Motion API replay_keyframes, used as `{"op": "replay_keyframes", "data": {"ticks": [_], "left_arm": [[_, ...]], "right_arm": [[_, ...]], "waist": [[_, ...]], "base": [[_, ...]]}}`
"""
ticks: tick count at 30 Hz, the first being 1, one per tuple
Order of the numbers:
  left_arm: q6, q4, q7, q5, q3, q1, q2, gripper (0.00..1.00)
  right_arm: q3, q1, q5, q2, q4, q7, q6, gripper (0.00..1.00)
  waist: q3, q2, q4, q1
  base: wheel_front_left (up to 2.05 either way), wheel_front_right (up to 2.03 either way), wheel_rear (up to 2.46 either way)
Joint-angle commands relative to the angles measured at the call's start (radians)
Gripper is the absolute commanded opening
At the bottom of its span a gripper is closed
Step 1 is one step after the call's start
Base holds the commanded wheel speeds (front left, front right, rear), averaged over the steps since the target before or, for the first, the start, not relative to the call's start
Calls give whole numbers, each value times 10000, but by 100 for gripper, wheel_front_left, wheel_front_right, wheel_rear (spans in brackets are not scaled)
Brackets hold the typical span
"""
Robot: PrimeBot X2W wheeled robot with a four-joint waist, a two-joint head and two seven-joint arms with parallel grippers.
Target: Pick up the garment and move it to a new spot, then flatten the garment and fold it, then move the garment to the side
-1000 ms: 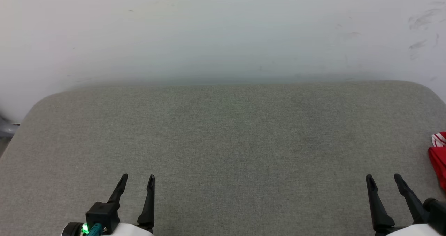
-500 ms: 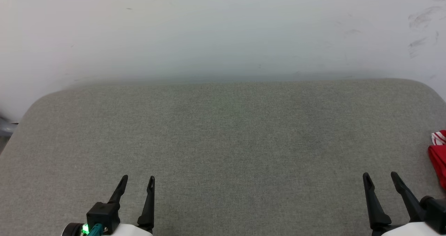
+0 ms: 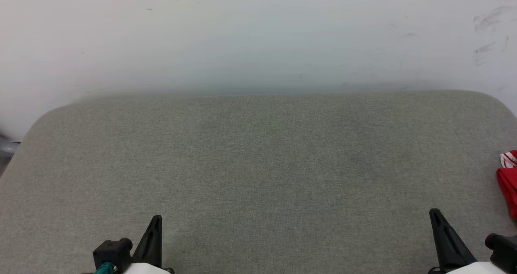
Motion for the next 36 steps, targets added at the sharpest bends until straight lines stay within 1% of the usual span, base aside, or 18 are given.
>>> {"op": "replay_keyframes", "data": {"ticks": [1, 16, 36], "left_arm": [[-50, -131, 91, -424, 131, -286, 10, 0], [-298, -97, 742, -3002, 565, -569, -213, 0], [-563, -6, 1494, -5803, 1068, -920, -455, 0]], "right_arm": [[-4, -280, 470, -28, -42, -4, 0, 0], [33, -915, 3186, -95, 746, 85, -1, 0], [45, -1568, 6105, -129, 1577, 201, -2, 0]], "waist": [[6, -1, 2, 0], [74, -1, 21, 0], [165, -1, 46, 0]], "base": [[0, 0, 0], [0, 0, 0], [0, 0, 0]]}}
